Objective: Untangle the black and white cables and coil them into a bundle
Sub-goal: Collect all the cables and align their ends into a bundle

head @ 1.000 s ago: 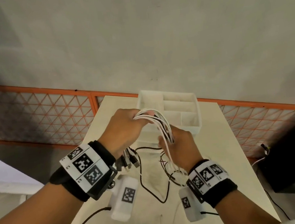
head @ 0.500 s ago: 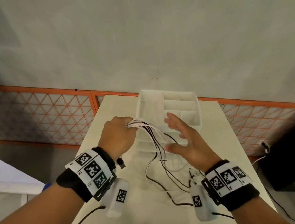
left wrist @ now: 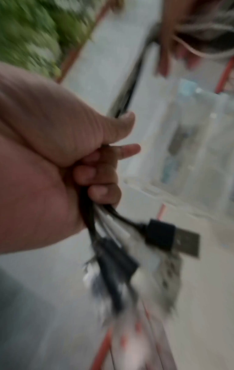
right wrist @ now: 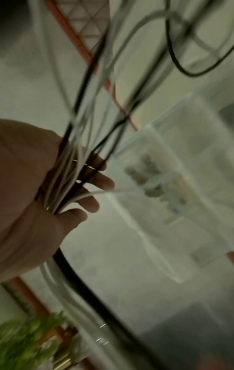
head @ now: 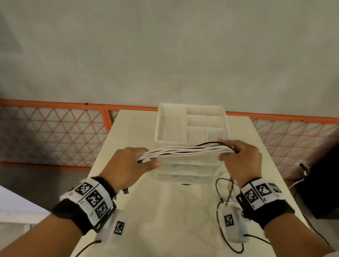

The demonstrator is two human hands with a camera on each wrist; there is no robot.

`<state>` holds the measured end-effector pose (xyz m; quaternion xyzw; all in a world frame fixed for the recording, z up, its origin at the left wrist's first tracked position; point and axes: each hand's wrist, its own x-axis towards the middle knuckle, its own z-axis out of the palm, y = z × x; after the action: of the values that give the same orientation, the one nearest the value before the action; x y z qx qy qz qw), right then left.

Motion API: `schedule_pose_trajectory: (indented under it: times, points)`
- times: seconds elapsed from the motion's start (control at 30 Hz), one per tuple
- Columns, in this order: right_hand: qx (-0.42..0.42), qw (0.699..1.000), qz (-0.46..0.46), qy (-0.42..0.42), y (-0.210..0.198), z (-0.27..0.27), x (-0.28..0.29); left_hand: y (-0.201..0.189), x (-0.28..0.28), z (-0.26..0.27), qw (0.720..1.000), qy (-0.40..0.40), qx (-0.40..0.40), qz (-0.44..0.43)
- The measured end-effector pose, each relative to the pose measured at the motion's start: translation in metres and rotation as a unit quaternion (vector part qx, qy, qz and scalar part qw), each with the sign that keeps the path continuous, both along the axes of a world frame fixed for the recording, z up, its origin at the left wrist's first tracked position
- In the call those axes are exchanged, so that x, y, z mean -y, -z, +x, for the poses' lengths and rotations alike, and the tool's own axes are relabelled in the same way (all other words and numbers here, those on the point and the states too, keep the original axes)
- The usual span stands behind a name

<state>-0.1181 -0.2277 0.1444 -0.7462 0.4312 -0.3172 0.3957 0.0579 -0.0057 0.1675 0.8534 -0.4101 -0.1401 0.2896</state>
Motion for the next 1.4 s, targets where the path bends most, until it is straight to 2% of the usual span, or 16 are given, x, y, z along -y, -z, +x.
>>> schedule_pose_trajectory:
  times: [0.13,0.27,0.37,0.47,0.6,0.67,0.77,0.87,0.93,1.03,1.13,1.2,1.23,1.3,1.33,1.4]
  points:
    - [0.12,0.991,-0.055,-0.005,-0.022,0.006,-0.002,0.056,-0.003,-0.006,0.995,-0.016,-0.093,0.009]
    - [0.075,0.991,-0.051,-0.094,-0.023,0.007,-0.013,0.082,-0.012,-0.008,0.968,0.035,-0.247,0.027]
    - [0.045,0.99,-0.042,-0.13,-0.02,0.01,-0.018,0.066,-0.007,-0.014,0.955,0.116,-0.272,0.038]
    - [0.032,0.984,-0.038,-0.169,-0.02,0.02,-0.036,0.028,0.014,-0.027,0.95,0.153,-0.27,-0.021]
    - [0.026,0.976,-0.033,-0.214,-0.022,0.025,-0.044,-0.021,0.047,-0.057,0.949,0.141,-0.266,-0.097]
    - [0.032,0.978,-0.065,-0.193,-0.02,0.022,-0.038,-0.036,0.053,-0.07,0.951,0.115,-0.255,-0.128]
    - [0.051,0.983,-0.051,-0.169,-0.013,0.013,-0.024,-0.058,0.054,-0.077,0.943,0.049,-0.271,-0.186]
    - [0.007,0.989,-0.045,-0.143,0.0,0.002,-0.012,-0.078,0.048,-0.071,0.942,0.005,-0.26,-0.212]
    - [-0.012,0.994,-0.019,-0.108,0.012,-0.008,-0.002,-0.078,0.044,-0.061,0.955,-0.004,-0.226,-0.194]
    - [0.079,0.993,0.061,-0.056,0.01,-0.016,0.002,-0.063,0.038,-0.044,0.985,-0.019,-0.142,-0.095]
    - [0.125,0.987,0.06,-0.083,0.001,-0.02,-0.004,-0.043,0.037,-0.035,0.991,-0.06,-0.087,-0.077]
    - [0.028,0.989,0.012,-0.143,0.007,-0.023,-0.006,-0.039,0.036,-0.031,0.98,-0.095,-0.117,-0.127]
    - [-0.065,0.982,-0.008,-0.176,0.015,-0.025,-0.006,-0.041,0.035,-0.028,0.972,-0.105,-0.142,-0.156]
    - [-0.269,0.936,-0.034,-0.223,0.034,-0.028,-0.008,-0.049,0.034,-0.025,0.957,-0.114,-0.173,-0.203]
    - [-0.335,0.911,-0.049,-0.234,0.042,-0.029,-0.01,-0.054,0.033,-0.024,0.952,-0.114,-0.177,-0.222]
    - [-0.383,0.892,-0.058,-0.235,0.053,-0.029,-0.015,-0.061,0.033,-0.022,0.946,-0.114,-0.179,-0.246]
